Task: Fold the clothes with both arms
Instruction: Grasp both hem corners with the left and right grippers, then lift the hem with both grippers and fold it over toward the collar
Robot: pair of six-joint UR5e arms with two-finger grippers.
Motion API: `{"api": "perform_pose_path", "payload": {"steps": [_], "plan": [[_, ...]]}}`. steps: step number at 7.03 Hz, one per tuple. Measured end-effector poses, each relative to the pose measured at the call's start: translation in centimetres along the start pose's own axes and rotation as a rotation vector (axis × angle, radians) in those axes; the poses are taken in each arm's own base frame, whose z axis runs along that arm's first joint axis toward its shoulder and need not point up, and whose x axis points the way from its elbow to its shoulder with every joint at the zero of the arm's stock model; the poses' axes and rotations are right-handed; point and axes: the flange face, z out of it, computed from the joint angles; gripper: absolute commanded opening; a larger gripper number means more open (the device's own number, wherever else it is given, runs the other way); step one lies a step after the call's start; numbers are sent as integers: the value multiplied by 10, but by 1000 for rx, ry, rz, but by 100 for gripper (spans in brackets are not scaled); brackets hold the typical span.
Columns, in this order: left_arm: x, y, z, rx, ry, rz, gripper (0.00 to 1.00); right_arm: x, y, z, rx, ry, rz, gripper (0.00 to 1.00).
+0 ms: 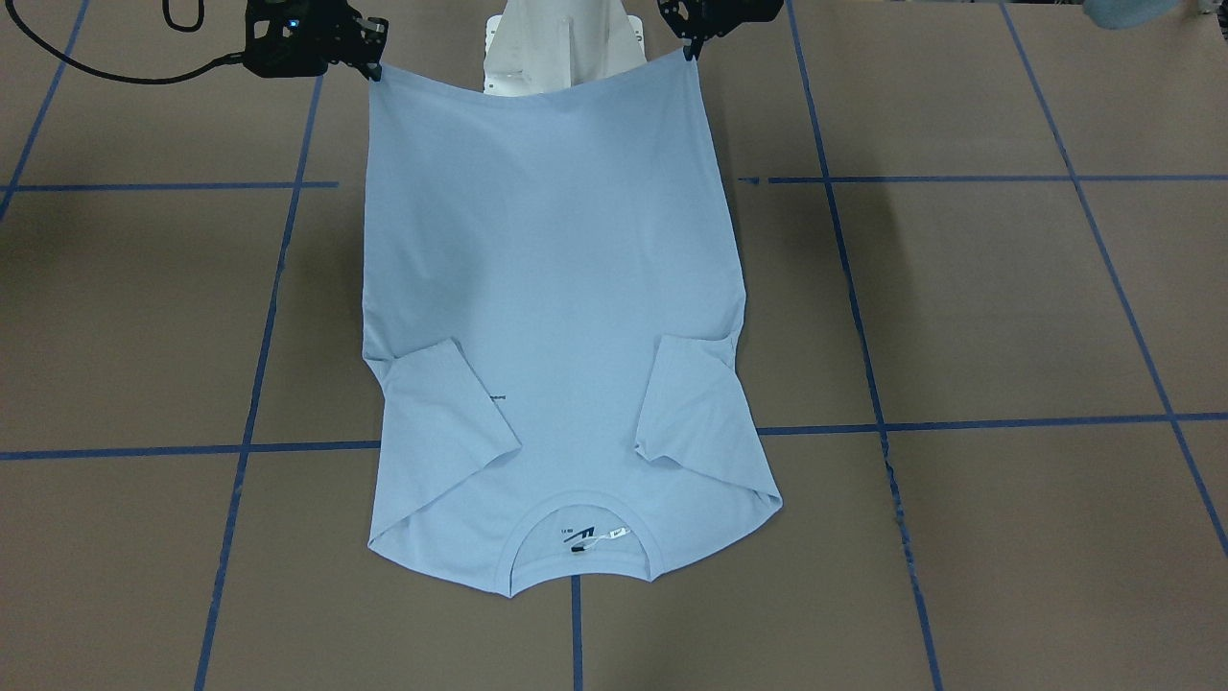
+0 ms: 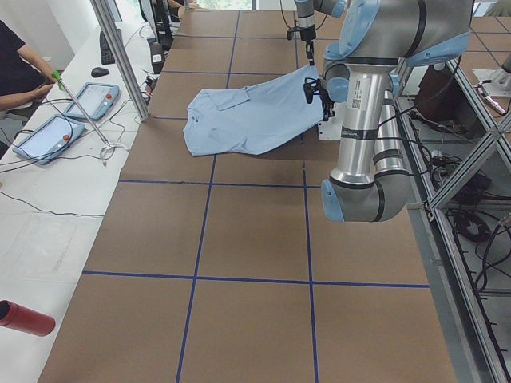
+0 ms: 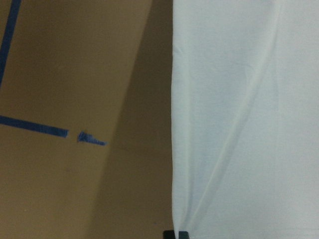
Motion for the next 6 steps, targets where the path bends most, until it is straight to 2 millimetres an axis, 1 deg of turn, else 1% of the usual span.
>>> {"api": "perform_pose_path", "payload": {"steps": [1,2,3,4,5,6], "plan": [[0,21,-10,-50,5,37,0,1,14,-6,-58,-6,-12,0],[-2,32,-14,-76,2,56,0,2,17,-18,-74,-19,-14,0],[-2,33,-14,-78,-3,68,0,3,6,-27,-51,-33,-5,0],[-2,23,-16,-60,-2,77,0,3,-17,-37,1,-54,0,0],[-3,1,-25,-19,8,68,0,-3,-45,-47,63,-80,-4,0],[-4,-29,-37,36,20,65,0,-10,-73,-52,115,-95,2,0]]}}
